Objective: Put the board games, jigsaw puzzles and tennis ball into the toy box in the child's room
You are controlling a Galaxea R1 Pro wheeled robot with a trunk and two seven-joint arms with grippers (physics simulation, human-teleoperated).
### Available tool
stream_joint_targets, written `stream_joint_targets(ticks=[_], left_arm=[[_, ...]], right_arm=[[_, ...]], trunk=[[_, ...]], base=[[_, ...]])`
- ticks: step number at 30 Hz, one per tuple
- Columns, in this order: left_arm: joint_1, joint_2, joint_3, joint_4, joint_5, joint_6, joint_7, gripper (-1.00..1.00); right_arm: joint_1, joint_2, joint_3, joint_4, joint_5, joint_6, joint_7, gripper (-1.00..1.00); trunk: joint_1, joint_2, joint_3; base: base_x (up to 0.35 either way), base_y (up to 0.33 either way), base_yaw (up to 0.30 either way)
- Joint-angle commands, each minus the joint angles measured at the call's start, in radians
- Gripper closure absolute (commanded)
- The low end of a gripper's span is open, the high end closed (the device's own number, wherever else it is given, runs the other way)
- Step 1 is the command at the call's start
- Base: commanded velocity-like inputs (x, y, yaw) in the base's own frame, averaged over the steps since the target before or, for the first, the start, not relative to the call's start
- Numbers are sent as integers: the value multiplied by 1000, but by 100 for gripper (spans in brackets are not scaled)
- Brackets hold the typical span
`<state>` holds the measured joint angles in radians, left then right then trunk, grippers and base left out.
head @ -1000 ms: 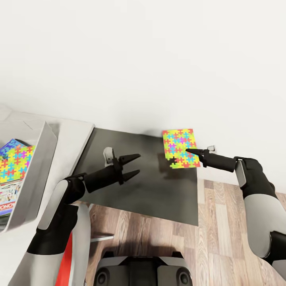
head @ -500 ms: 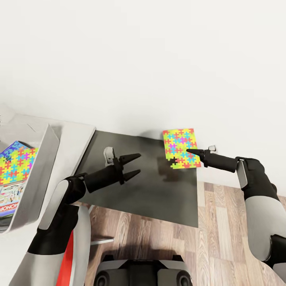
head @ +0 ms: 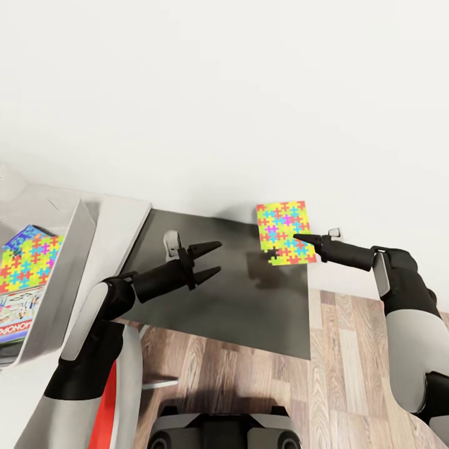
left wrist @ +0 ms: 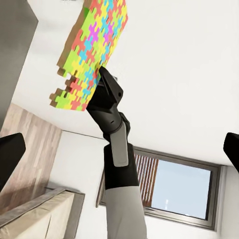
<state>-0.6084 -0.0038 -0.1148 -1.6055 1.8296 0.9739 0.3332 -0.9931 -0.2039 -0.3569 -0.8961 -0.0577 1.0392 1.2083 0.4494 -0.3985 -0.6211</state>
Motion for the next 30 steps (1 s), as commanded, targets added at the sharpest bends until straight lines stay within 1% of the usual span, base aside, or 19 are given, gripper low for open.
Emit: stream_joint_targets(ticks=[1, 17, 24, 30], left_arm=[[-1, 0, 1, -1, 9, 2, 11, -100], [-1, 1, 1, 0, -2, 0, 17, -100], [-1, 2, 1, 0, -2, 0, 18, -100], [0, 9, 3, -1, -2, 0, 14, -100]], right_arm=[[1, 0, -1, -3, -4, 8, -1, 100], [33, 1, 0, -93, -6, 8, -1, 100], [36, 2, 0, -108, -7, 8, 0, 100], [37, 4, 3, -113, -4, 8, -1, 100]], trunk=[[1, -1, 0], [1, -1, 26], [1, -1, 38], [1, -1, 47]], base=[[0, 0, 0], [0, 0, 0], [0, 0, 0], [0, 0, 7]])
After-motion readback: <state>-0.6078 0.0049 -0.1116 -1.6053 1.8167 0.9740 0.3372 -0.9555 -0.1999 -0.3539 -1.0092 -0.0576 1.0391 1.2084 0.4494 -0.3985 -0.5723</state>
